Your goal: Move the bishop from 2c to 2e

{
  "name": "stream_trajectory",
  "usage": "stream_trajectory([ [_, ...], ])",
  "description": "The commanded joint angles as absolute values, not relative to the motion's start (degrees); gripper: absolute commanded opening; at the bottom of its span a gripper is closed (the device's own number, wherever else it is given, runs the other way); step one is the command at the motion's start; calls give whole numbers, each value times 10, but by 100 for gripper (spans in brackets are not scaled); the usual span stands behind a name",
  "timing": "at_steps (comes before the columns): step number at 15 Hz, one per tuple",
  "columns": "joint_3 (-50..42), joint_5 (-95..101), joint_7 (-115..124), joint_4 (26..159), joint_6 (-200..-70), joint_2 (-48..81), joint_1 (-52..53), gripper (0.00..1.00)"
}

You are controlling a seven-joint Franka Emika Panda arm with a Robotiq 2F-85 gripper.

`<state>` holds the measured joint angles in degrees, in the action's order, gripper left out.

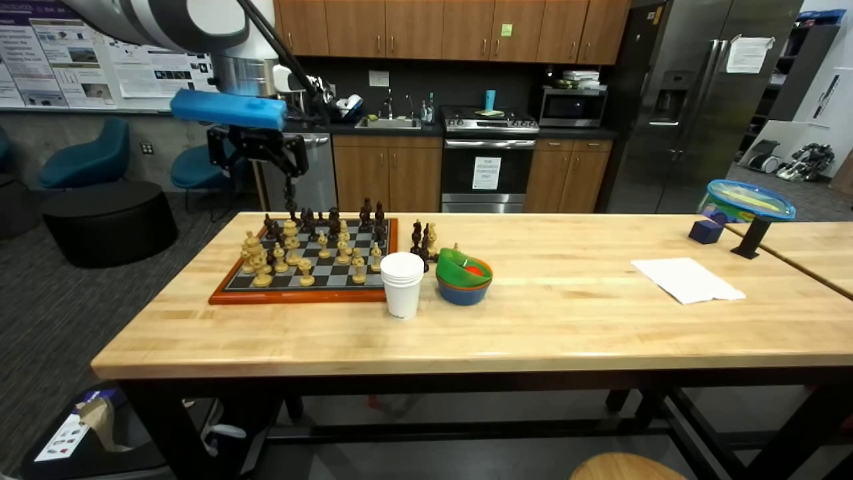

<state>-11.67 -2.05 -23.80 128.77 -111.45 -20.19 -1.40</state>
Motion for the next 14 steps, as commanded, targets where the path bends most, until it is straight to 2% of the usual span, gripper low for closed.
stream_trajectory([
  [1, -129, -11, -311, 1230, -1124, -129, -19, 100],
  [11, -121, -11, -438, 1121, -1130, 7, -60, 100],
  [14, -114, -13, -421, 1134, -1134, 1, -68, 100],
])
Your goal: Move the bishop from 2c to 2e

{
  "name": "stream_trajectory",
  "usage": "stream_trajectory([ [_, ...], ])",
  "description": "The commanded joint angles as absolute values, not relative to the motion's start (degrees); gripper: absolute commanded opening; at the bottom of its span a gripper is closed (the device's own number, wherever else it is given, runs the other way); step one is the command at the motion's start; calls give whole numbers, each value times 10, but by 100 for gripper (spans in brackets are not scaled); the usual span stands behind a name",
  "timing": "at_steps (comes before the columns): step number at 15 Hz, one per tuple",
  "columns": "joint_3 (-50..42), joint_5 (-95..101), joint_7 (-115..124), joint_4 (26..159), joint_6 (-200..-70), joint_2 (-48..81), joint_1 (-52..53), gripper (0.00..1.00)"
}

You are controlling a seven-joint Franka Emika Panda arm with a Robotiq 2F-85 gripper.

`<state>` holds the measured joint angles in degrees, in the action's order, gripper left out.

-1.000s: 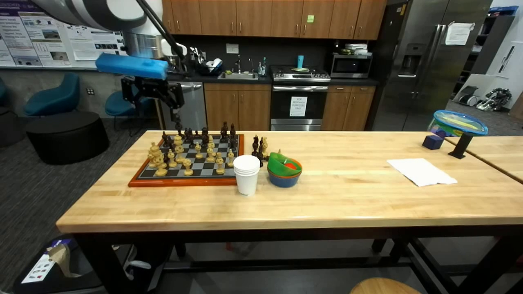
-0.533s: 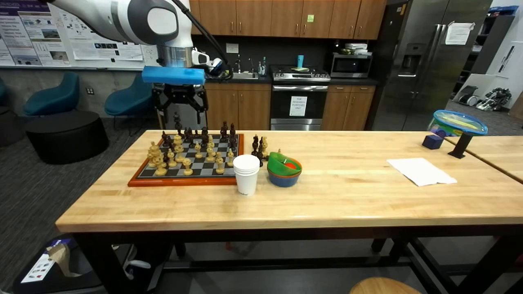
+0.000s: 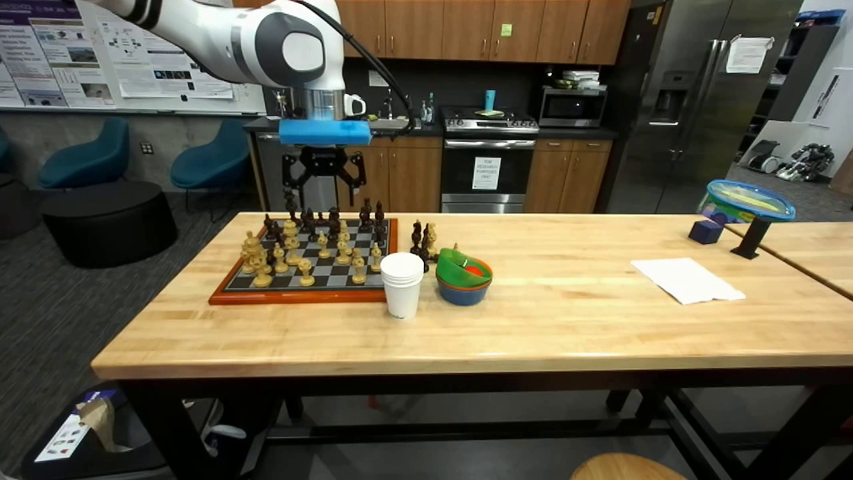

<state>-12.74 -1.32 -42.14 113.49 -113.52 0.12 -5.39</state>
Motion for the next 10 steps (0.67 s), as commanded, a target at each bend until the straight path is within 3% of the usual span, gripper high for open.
stream_trajectory([
  [1, -113, -13, -421, 1128, -1134, 8, -70, 100],
  [10, -109, -14, -456, 1097, -1128, 65, -87, 100],
])
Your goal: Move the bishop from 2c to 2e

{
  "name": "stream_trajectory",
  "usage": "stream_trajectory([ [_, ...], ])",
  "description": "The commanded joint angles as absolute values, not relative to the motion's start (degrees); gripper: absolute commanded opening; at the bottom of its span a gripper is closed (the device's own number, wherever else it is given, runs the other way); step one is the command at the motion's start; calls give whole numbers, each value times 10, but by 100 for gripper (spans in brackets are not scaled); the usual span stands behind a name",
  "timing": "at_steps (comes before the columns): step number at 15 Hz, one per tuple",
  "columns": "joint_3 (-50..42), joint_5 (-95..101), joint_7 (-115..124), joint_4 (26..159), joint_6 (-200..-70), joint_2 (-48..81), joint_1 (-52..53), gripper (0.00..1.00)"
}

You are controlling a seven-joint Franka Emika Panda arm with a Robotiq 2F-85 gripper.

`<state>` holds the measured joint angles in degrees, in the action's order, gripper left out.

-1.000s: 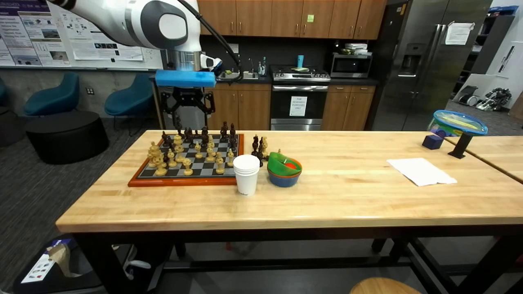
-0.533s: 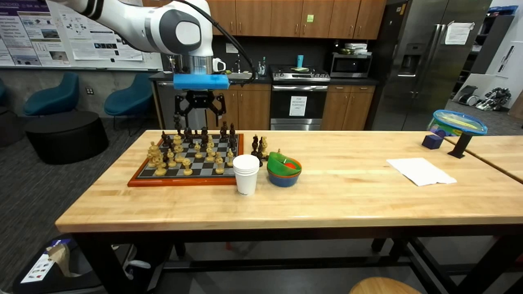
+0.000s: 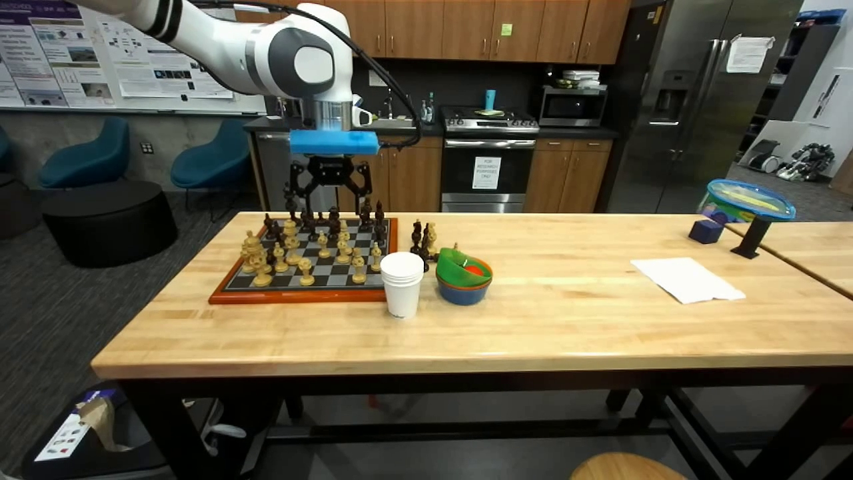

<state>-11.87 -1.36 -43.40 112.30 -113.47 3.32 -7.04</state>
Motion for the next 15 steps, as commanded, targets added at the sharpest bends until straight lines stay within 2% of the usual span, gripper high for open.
stream_trajectory([
  [1, -108, -14, -461, 1092, -1128, 75, -89, 100],
  [15, -93, 13, -455, 970, -1128, 202, -127, 100],
])
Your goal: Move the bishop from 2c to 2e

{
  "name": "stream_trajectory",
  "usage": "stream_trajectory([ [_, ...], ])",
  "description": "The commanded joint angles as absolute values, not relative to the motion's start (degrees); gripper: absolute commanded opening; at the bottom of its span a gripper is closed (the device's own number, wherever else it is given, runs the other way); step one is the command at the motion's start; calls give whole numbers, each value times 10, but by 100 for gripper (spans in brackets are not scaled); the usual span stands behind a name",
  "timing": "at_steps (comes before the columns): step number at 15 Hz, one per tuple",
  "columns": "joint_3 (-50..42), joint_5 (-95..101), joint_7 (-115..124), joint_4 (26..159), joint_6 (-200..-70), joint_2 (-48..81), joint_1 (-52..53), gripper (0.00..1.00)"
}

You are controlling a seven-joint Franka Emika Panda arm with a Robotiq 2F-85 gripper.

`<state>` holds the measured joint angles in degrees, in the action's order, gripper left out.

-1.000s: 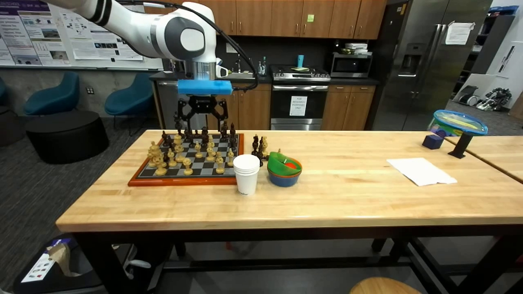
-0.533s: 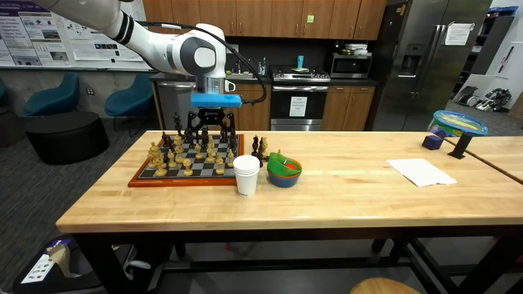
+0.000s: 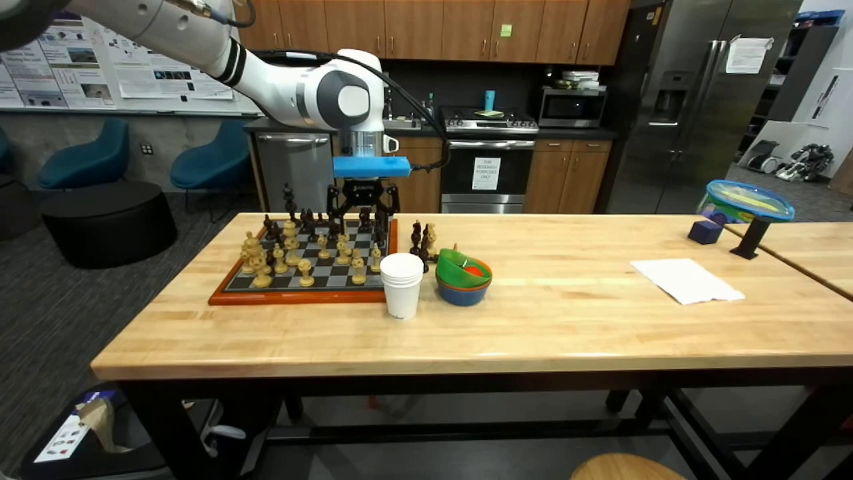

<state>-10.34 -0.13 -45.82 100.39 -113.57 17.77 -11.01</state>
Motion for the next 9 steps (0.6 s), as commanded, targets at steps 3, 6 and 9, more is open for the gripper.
stream_trajectory([
  [3, -91, 11, -455, 956, -1125, 219, -136, 100],
  [6, -89, 10, -454, 947, -1123, 232, -144, 100],
  [9, -86, 9, -453, 943, -1121, 241, -148, 100],
])
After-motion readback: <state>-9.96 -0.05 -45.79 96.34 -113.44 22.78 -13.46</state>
